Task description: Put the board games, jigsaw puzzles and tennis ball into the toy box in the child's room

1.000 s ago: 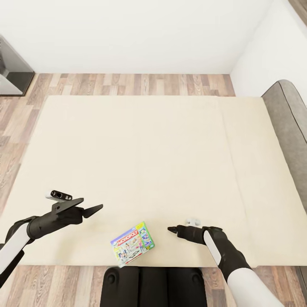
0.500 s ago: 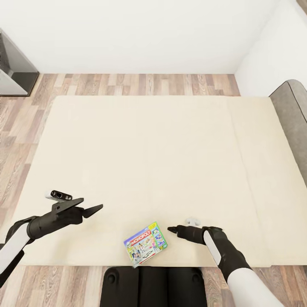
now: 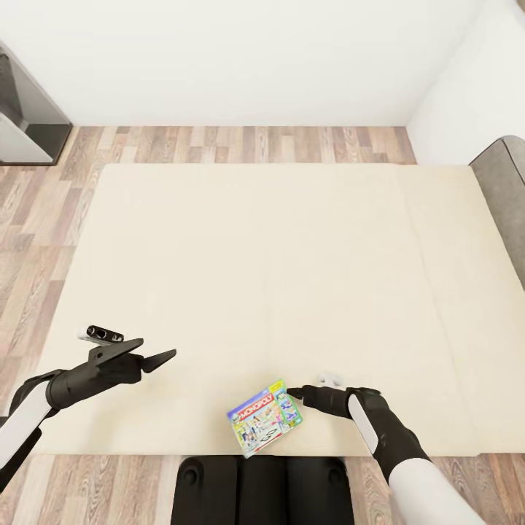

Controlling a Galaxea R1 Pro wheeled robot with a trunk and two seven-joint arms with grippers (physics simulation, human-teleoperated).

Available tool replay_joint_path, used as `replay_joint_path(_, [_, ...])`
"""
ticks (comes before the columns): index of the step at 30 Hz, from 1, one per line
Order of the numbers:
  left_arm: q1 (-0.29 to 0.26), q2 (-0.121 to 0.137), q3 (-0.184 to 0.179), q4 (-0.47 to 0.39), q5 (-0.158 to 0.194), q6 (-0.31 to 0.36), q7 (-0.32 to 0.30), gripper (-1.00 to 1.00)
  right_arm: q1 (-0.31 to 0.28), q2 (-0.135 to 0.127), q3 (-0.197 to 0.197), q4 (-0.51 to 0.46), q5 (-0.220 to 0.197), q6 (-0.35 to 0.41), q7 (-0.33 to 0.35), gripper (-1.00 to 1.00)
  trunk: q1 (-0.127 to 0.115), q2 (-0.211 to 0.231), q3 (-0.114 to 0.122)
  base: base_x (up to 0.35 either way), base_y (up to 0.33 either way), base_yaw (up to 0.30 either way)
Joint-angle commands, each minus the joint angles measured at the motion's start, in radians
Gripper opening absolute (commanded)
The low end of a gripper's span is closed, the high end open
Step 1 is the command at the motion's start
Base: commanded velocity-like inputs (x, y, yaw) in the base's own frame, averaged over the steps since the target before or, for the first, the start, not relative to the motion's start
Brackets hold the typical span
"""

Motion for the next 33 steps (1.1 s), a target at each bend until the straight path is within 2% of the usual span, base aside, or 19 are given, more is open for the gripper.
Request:
replay_joint_path(1, [-0.001,0.001,-0.002,0.001,0.004,0.005,-0.002,1.0,0.0,0.001,-0.003,-0.001,-0.003,0.007,0.0,1.0,0.001,-0.002,-0.001,0.0,0.108,0.0])
replay_joint_path(21, [-0.001,0.002,-0.002,0.001,0.004,0.005,-0.002,1.0,0.0,0.002,-0.003,0.006,-0.007,0.017,-0.005,1.0,0.001,-0.002,-0.001,0.0,0.047,0.0])
replay_joint_path(33, [-0.001,0.002,-0.001,0.001,0.004,0.005,-0.003,1.0,0.0,0.001,-0.004,0.053,0.002,-0.013,-0.013,1.0,0.001,-0.002,-0.001,0.0,0.0,0.0])
